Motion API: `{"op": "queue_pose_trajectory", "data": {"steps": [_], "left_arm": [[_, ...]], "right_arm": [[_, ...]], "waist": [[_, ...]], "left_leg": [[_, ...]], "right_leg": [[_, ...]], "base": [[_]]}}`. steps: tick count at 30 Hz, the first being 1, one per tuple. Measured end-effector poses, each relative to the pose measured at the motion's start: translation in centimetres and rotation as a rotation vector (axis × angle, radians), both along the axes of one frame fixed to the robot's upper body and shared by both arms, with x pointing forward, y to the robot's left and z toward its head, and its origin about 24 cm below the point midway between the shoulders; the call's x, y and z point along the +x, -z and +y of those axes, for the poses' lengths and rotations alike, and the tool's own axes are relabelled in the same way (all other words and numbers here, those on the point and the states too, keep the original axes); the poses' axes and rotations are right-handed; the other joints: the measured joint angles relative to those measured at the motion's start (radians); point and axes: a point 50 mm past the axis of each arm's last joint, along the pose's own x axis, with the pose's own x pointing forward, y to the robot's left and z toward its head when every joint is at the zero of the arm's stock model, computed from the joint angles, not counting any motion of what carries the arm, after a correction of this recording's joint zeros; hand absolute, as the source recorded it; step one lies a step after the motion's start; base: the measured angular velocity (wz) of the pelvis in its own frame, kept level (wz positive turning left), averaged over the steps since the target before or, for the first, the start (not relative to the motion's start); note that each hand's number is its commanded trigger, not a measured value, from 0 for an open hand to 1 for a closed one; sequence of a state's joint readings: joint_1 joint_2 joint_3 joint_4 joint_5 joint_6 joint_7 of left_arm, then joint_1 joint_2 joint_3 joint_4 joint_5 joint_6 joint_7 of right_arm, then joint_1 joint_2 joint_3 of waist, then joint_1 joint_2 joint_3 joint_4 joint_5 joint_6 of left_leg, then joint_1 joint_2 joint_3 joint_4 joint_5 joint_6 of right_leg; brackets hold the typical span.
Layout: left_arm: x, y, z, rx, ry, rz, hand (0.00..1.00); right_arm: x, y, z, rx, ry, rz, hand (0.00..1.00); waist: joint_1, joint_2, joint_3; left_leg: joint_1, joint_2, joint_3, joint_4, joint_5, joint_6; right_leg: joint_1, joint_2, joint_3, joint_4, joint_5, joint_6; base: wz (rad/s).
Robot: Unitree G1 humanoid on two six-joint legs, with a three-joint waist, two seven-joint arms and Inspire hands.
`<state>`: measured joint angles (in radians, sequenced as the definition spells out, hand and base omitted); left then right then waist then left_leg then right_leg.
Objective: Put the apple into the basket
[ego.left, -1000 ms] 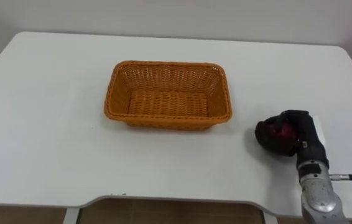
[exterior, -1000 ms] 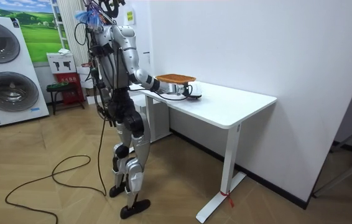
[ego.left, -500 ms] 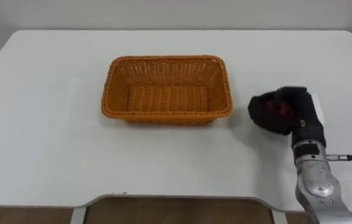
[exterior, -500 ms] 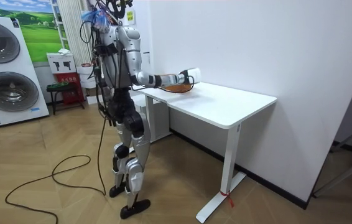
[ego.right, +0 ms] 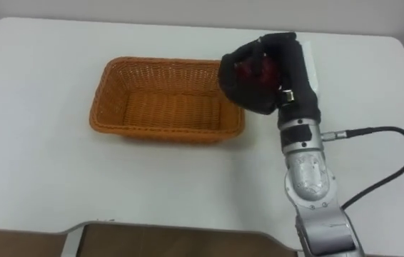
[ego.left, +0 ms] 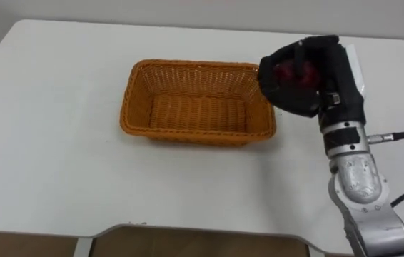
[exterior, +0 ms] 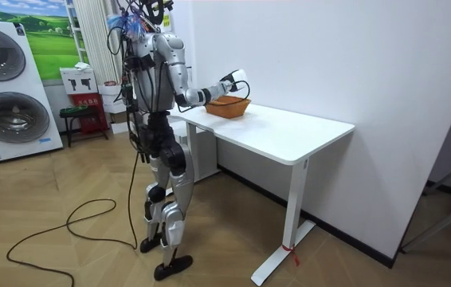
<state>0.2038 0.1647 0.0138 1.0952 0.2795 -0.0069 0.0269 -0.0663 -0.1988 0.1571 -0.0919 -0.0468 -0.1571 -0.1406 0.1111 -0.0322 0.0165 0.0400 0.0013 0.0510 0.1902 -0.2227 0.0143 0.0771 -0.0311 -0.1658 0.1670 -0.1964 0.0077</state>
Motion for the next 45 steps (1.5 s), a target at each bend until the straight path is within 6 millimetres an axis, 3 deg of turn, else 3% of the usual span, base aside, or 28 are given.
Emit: {"op": "queue_pose_trajectory", "data": {"steps": [9, 17, 23, 28, 32, 38, 42, 43, 45], "left_arm": [[-0.2, 0.1, -0.3, -0.001, 0.022, 0.019, 0.0], [-0.3, 0.1, -0.2, 0.001, 0.019, 0.028, 0.0], [-0.4, 0.2, -0.3, 0.002, 0.026, 0.037, 0.0], [-0.8, 0.2, -0.3, 0.004, 0.029, 0.053, 0.0], [-0.8, 0.1, 0.0, 0.01, 0.001, 0.041, 0.0], [-2.1, -0.2, 1.0, 0.042, -0.085, 0.027, 0.0], [-3.1, -0.5, 1.9, 0.084, -0.149, 0.003, 0.0], [-3.3, -0.6, 2.0, 0.09, -0.155, 0.006, 0.0], [-4.0, -0.7, 2.5, 0.112, -0.195, 0.014, 0.0]], "right_arm": [[0.9, -1.5, 3.5, -0.041, -0.189, -0.034, 0.0], [0.8, -1.2, 4.1, -0.072, -0.248, -0.009, 0.0], [0.8, -0.8, 4.4, -0.08, -0.255, 0.019, 0.0], [0.9, -0.9, 3.9, -0.074, -0.224, 0.016, 0.0], [1.0, -1.3, 1.4, -0.039, -0.103, -0.005, 0.0], [0.2, -4.0, -6.1, 0.037, 0.303, -0.178, 0.0], [-2.0, -6.2, -11.9, 0.117, 0.645, -0.344, 0.0], [-2.4, -6.4, -12.7, 0.129, 0.697, -0.364, 0.0], [-4.5, -6.2, -16.1, 0.187, 0.907, -0.405, 0.0]], "waist": [[0.038, -0.004, -0.0052], [0.059, -0.003, -0.0047], [0.057, -0.003, -0.0044], [0.026, -0.003, -0.0041], [-0.004, -0.008, -0.0073], [-0.061, -0.012, -0.0152], [-0.1, -0.013, -0.0238], [-0.105, -0.012, -0.0248], [-0.113, -0.011, -0.0256]], "left_leg": [[-0.01, 0.0, -0.011, 0.006, 0.0, 0.0], [-0.011, 0.0, -0.011, 0.006, 0.0, 0.0], [-0.01, 0.0, -0.011, 0.007, 0.0, 0.0], [-0.003, -0.001, -0.018, 0.008, 0.0, 0.0], [-0.003, -0.002, -0.023, 0.009, 0.0, 0.0], [0.007, -0.003, -0.022, 0.007, 0.0, 0.0], [0.006, -0.002, -0.011, 0.007, 0.0, 0.0], [0.006, -0.002, -0.009, 0.006, 0.0, 0.0], [0.009, -0.002, 0.001, 0.005, 0.0, 0.0]], "right_leg": [[-0.006, 0.0, -0.002, 0.001, 0.0, 0.0], [-0.005, 0.0, -0.003, 0.001, 0.0, 0.0], [-0.002, -0.001, -0.006, 0.0, 0.0, 0.0], [0.009, -0.002, -0.015, -0.001, 0.0, 0.0], [0.013, -0.002, -0.024, 0.0, 0.0, 0.0], [0.02, -0.003, -0.023, 0.0, 0.0, 0.0], [0.015, -0.002, -0.02, 0.001, 0.0, 0.0], [0.013, -0.002, -0.015, 0.001, 0.0, 0.0], [0.012, -0.002, -0.009, 0.001, 0.0, 0.0]], "base": [[0.02], [0.0], [0.01], [0.08], [0.04], [-0.02], [-0.04], [-0.17], [-0.14]]}}
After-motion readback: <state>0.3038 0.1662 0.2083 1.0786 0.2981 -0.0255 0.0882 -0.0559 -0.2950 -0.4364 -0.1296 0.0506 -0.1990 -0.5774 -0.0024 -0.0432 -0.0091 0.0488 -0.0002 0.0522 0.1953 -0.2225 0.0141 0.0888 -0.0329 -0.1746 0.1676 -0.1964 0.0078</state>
